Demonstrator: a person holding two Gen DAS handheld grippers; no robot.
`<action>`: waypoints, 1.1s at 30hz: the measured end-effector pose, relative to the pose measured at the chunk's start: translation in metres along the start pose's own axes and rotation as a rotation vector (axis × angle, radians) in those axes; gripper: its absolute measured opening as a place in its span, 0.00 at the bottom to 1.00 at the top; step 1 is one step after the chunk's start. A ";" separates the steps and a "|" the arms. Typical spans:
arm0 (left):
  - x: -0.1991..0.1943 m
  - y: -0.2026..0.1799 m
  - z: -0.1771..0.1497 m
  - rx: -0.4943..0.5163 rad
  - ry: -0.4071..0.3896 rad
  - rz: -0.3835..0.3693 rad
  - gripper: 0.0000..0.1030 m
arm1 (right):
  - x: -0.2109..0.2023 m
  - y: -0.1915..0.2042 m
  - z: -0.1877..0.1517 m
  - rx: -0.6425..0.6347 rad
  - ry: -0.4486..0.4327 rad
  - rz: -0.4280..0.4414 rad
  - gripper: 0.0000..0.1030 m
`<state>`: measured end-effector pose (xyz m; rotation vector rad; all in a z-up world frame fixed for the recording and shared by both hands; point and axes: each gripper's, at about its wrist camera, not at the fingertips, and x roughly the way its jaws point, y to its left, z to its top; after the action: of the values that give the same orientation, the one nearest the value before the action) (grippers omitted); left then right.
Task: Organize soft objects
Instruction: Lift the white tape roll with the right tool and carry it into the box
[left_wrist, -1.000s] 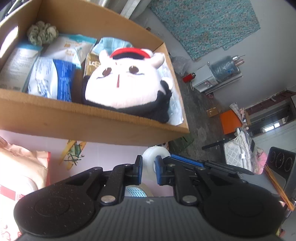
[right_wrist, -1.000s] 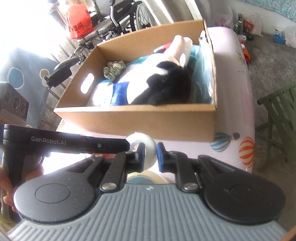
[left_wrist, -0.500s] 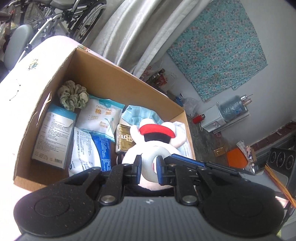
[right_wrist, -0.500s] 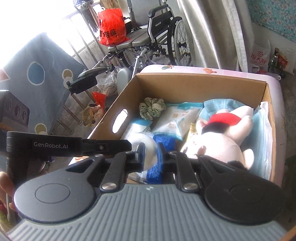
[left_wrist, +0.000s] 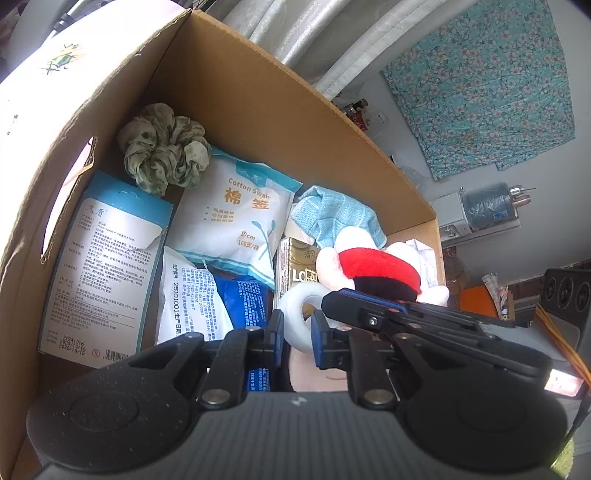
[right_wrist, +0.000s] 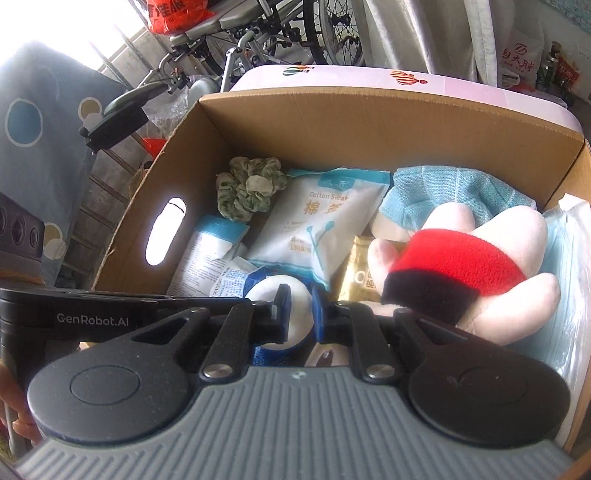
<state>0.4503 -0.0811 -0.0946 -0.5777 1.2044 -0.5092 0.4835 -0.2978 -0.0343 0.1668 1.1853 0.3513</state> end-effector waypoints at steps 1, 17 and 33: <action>0.003 0.001 0.001 -0.002 0.006 0.001 0.14 | 0.003 0.001 0.001 -0.011 0.006 -0.013 0.11; -0.050 0.020 -0.003 0.029 -0.157 0.093 0.18 | 0.045 0.017 0.032 -0.125 0.048 -0.172 0.10; -0.120 0.038 -0.027 0.047 -0.302 0.122 0.23 | 0.107 0.055 0.071 -0.049 0.070 -0.087 0.10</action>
<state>0.3931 0.0211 -0.0409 -0.5172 0.9312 -0.3324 0.5745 -0.2049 -0.0845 0.0605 1.2482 0.3113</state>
